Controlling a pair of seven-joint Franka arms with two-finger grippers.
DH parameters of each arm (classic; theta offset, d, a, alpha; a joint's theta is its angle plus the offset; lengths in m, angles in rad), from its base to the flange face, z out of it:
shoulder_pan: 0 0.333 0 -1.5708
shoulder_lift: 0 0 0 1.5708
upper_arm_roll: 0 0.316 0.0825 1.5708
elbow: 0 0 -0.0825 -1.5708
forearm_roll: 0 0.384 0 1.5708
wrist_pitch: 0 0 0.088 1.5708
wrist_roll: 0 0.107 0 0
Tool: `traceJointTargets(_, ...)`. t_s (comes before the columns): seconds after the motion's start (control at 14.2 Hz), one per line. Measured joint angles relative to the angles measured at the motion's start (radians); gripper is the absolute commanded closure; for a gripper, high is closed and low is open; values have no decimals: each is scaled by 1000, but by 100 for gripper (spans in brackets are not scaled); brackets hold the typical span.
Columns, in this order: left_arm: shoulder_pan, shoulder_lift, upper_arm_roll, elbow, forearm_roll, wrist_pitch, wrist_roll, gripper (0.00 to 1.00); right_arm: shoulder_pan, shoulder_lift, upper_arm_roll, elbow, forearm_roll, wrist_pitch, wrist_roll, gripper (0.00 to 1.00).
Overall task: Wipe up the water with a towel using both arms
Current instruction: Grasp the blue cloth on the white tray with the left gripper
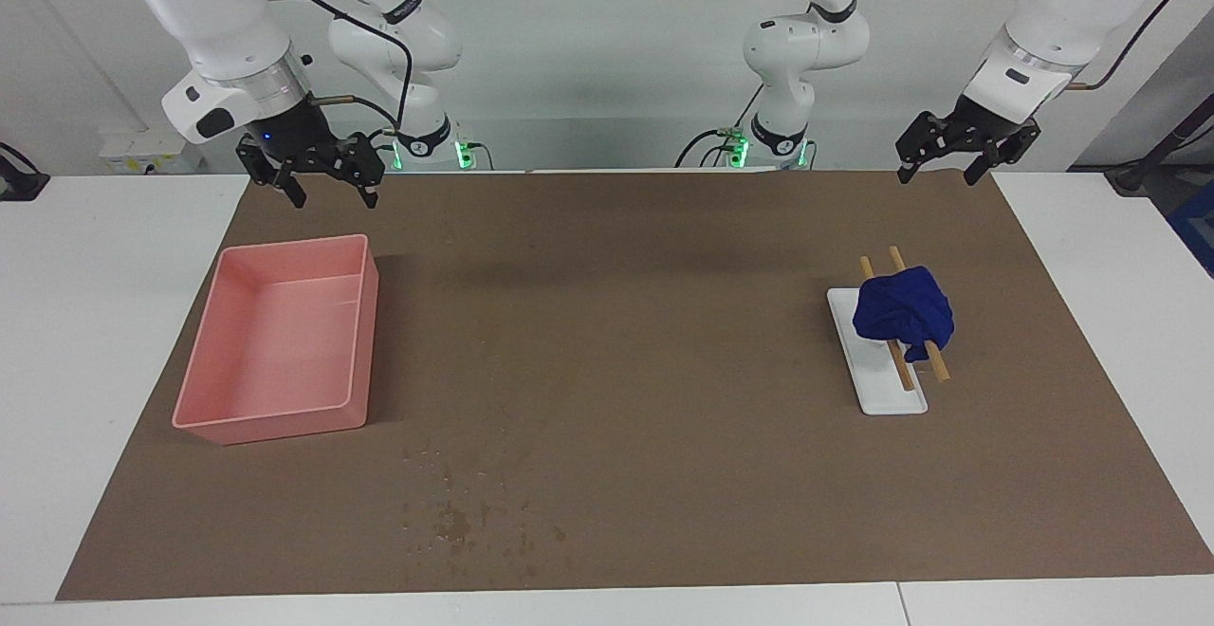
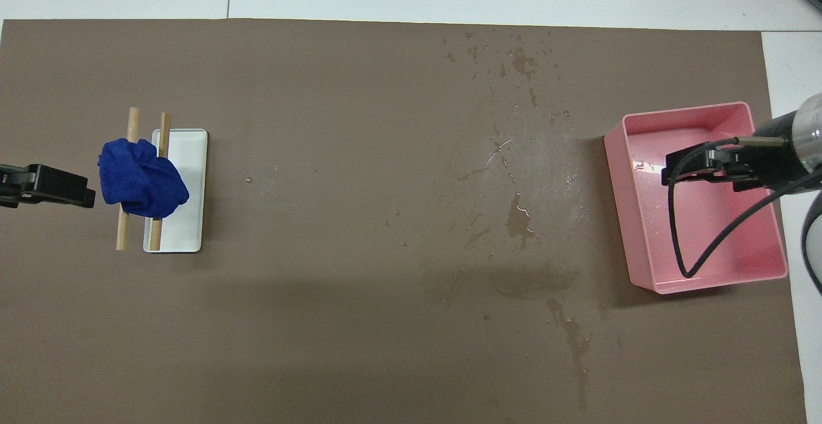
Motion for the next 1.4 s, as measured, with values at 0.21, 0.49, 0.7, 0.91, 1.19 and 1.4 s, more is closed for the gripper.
traceJointTargets(0.21,0,-1,-1,0,0,0,0,0,0,0,2,0,-3,-4,-2,0)
traceJointTargets(0.49,2,-1,6,-12,0,69,-8,0,1,0,4,0,-3,-13,-3,0)
traceJointTargets(0.7,8,1,14,-90,8,278,-170,0,2,0,7,-1,-3,-19,-3,0)
traceJointTargets(0.91,11,49,14,-166,74,414,-238,0,3,0,7,-2,-3,-20,-3,0)
traceJointTargets(1.19,12,136,13,-274,110,581,-359,6,3,0,7,-2,-3,-22,-3,0)
traceJointTargets(1.4,12,140,12,-347,111,646,-373,100,3,0,7,-2,-3,-42,-3,0)
